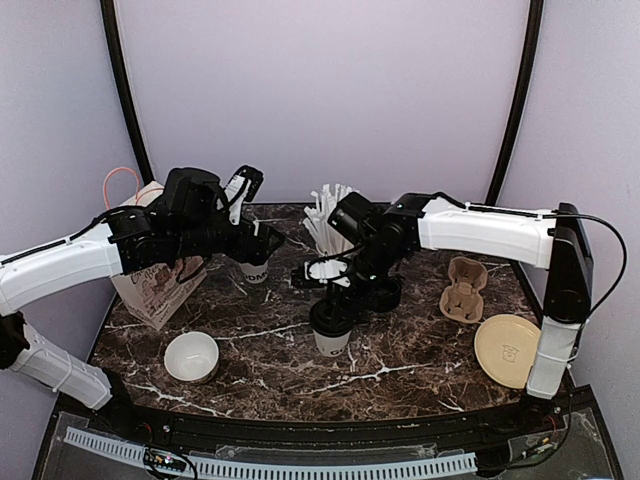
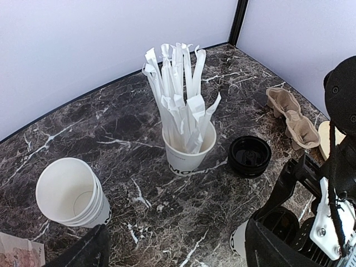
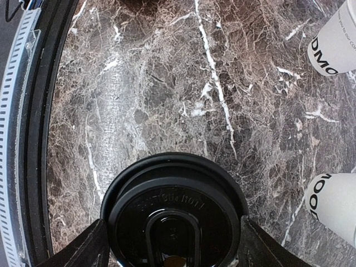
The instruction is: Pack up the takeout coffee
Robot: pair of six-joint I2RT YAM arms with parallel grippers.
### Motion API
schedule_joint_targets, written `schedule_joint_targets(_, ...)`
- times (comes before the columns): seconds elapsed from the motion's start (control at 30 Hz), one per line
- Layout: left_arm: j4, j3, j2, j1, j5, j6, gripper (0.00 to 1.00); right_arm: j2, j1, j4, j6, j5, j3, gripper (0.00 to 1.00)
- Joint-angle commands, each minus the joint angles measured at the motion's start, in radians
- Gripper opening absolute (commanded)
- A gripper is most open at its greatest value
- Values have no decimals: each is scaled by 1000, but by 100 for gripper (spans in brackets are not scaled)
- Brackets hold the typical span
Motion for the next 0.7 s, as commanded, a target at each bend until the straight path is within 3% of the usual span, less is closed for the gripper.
schedule_joint_targets(0.0,4,-7,-19,6,-1,2,86,25,14,11,17,52,11,78)
schedule_joint_targets(0.5,-6,3,-20,6,1,11,86,22,55,30,28,138,-13,78)
schedule_joint_targets(0.67,-5,8,-13,7,7,16,86,11,57,12,48,122,14,70)
